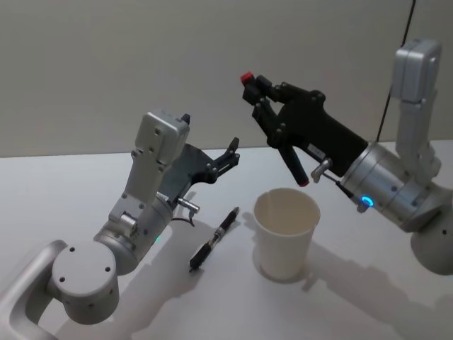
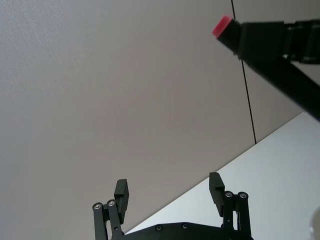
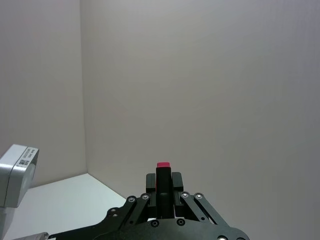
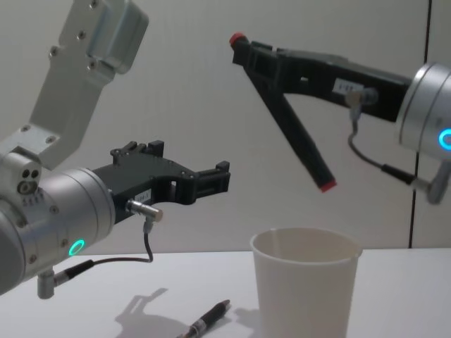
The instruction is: Place the pen into the pen holder.
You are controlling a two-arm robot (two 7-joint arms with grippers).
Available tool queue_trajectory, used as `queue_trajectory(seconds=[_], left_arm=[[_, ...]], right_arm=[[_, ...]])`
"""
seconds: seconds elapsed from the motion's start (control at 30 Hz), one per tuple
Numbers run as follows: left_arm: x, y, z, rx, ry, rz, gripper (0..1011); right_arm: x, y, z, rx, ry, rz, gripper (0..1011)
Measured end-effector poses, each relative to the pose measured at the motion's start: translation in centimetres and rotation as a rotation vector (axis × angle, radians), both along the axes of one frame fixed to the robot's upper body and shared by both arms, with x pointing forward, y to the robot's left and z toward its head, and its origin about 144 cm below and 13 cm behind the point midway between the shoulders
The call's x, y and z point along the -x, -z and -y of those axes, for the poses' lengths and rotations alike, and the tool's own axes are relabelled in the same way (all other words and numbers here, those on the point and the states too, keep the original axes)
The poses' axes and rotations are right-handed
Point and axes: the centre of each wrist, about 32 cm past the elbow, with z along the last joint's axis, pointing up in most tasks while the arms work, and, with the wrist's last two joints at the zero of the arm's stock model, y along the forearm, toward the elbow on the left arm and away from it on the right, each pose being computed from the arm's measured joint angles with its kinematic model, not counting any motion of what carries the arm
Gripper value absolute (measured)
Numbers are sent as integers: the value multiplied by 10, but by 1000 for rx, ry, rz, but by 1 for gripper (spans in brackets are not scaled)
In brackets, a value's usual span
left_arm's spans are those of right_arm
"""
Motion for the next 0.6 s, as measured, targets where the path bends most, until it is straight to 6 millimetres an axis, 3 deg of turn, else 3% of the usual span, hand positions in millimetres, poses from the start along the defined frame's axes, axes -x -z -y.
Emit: queue_trajectory(seconds=[0.6], left_arm=[[0,0,0,0,0,0,1001]], right_arm=[[-6,19,-18,-25,-49,-24,175]])
